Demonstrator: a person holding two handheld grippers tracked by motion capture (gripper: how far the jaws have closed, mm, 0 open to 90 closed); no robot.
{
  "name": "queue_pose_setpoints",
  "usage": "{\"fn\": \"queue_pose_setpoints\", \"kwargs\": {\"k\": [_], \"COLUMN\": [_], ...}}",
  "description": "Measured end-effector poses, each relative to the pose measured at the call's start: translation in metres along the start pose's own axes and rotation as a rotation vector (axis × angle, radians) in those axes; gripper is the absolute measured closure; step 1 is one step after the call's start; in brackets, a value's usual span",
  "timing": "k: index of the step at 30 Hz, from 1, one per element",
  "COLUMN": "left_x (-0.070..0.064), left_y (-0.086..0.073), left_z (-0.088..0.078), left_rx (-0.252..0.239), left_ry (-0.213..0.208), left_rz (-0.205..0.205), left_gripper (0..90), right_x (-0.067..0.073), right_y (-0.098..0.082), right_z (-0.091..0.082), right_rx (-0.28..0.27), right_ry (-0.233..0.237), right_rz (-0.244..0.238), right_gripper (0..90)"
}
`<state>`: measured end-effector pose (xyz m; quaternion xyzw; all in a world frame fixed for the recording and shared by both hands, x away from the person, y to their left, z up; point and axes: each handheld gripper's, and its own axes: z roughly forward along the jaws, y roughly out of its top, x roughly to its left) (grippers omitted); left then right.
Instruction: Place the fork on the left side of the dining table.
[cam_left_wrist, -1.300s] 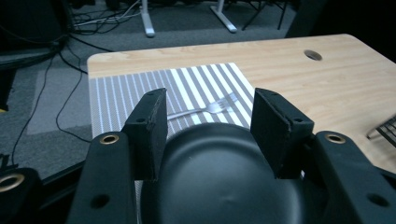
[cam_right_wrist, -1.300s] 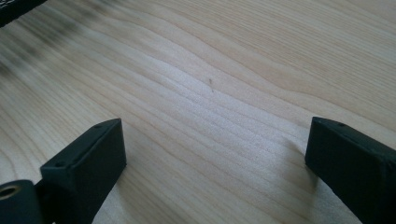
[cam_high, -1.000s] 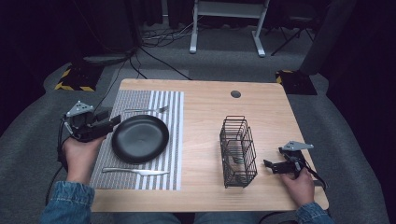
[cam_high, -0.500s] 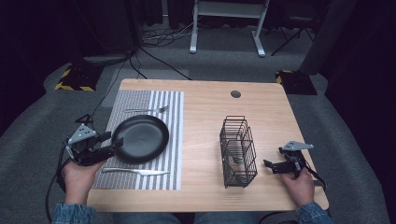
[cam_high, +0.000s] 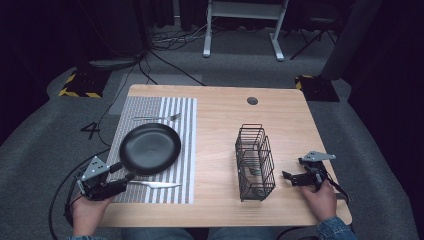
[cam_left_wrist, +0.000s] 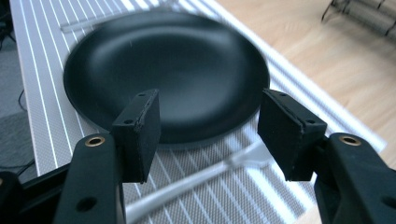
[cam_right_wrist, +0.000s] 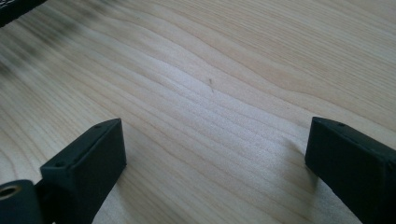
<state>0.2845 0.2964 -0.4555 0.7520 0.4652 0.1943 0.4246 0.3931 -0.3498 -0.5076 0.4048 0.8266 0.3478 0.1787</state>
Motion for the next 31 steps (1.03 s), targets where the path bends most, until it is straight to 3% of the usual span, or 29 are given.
{"fn": "queue_pose_setpoints", "kwargs": {"k": [3,10,22,28,31], "left_x": [-0.003,-0.003,-0.011,-0.015,-0.015], "left_y": [-0.013,-0.032,-0.051,-0.061,-0.064], "left_z": [0.003,0.009,0.022,0.023,0.023], "left_rx": [0.015,0.053,0.165,0.114,0.096], "left_ry": [-0.009,-0.022,-0.013,-0.009,-0.016], "left_rz": [0.014,-0.014,0.021,0.104,0.091], "left_gripper": [39.1,38.4,35.7,29.9,27.1], "right_x": [0.0,0.0,0.0,0.0,0.0], "right_y": [0.0,0.0,0.0,0.0,0.0], "right_z": [0.0,0.0,0.0,0.0,0.0], "right_rx": [0.0,0.0,0.0,0.0,-0.001], "right_ry": [0.0,0.0,0.0,0.0,0.0], "right_rz": [0.0,0.0,0.0,0.0,-0.001], "right_gripper": [5.1,5.1,5.1,5.1,5.1]}}
